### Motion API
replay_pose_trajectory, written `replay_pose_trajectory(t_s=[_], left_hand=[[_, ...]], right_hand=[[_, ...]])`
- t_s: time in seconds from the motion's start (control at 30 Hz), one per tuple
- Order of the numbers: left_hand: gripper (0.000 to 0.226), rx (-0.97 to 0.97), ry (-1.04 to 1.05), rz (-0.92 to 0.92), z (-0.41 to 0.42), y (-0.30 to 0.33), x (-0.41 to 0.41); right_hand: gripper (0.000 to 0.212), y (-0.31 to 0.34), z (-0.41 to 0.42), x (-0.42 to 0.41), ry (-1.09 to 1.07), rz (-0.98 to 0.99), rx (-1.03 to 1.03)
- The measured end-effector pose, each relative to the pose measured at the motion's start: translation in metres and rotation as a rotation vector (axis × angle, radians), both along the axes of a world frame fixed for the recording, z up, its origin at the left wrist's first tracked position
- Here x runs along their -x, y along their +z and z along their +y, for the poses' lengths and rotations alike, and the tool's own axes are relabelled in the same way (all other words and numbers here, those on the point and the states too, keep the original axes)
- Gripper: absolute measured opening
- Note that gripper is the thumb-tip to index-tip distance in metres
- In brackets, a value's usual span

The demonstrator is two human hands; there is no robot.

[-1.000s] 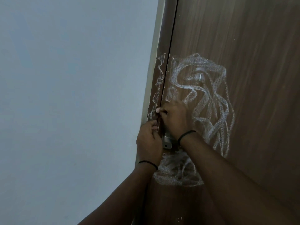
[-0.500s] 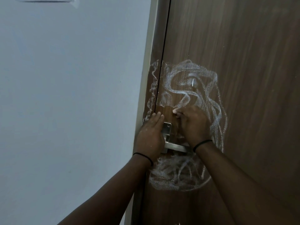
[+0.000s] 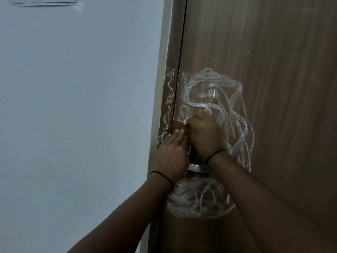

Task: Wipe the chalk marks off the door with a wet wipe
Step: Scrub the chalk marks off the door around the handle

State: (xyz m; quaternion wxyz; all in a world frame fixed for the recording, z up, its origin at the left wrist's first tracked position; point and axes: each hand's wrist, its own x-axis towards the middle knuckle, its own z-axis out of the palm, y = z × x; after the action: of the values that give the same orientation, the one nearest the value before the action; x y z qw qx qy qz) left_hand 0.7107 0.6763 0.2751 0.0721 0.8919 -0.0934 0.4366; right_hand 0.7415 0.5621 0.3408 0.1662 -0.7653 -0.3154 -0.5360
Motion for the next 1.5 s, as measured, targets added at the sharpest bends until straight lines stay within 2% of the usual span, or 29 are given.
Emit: replay_pose_trajectory(t_s=[0.1,0.23,0.3,0.43,0.5,0.67,0.83,1.0,1.2,1.3,1.43,1.5], left_hand=[[0.058,-0.004,-0.033,0.003,0.006,-0.003,0.000],[0.058,-0.010,-0.030,0.025,0.005,-0.006,-0.003],[0.057,0.013,-0.037,0.031,0.002,-0.004,-0.004],[0.052,0.070,-0.064,-0.012,0.002,-0.003,0.002],[0.057,0.063,-0.084,-0.001,0.004,-0.003,0.002],[0.063,0.043,-0.113,0.040,0.014,-0.005,-0.001],[0.065,0.033,-0.161,0.020,0.019,-0.004,0.005],[0.067,-0.002,-0.156,0.056,0.024,-0.008,0.001],[0.067,0.014,-0.133,0.026,0.021,-0.010,-0.001],[0.066,0.001,-0.129,0.039,0.021,-0.011,-0.003],[0.066,0.003,-0.107,0.041,0.020,-0.010,-0.002],[0.064,0.012,-0.077,0.031,0.016,-0.007,-0.001]], right_hand=[[0.008,-0.014,-0.004,-0.002,0.021,-0.016,0.159],[0.012,-0.007,-0.023,-0.009,-0.012,-0.079,-0.032],[0.011,0.004,-0.011,-0.008,-0.031,-0.078,-0.051],[0.017,0.002,0.014,-0.005,-0.020,-0.016,0.323],[0.016,0.003,0.000,-0.003,0.039,0.002,0.335],[0.017,0.028,-0.009,-0.003,0.045,0.001,0.161],[0.018,0.020,0.014,0.001,0.062,0.036,0.469],[0.017,0.037,-0.007,-0.012,0.108,-0.042,0.097],[0.018,0.020,0.006,-0.010,0.103,-0.005,0.328],[0.019,0.001,-0.030,-0.014,0.101,-0.076,0.225],[0.019,0.015,-0.037,-0.019,0.066,-0.096,0.023],[0.018,0.014,-0.022,-0.012,0.067,-0.084,0.049]])
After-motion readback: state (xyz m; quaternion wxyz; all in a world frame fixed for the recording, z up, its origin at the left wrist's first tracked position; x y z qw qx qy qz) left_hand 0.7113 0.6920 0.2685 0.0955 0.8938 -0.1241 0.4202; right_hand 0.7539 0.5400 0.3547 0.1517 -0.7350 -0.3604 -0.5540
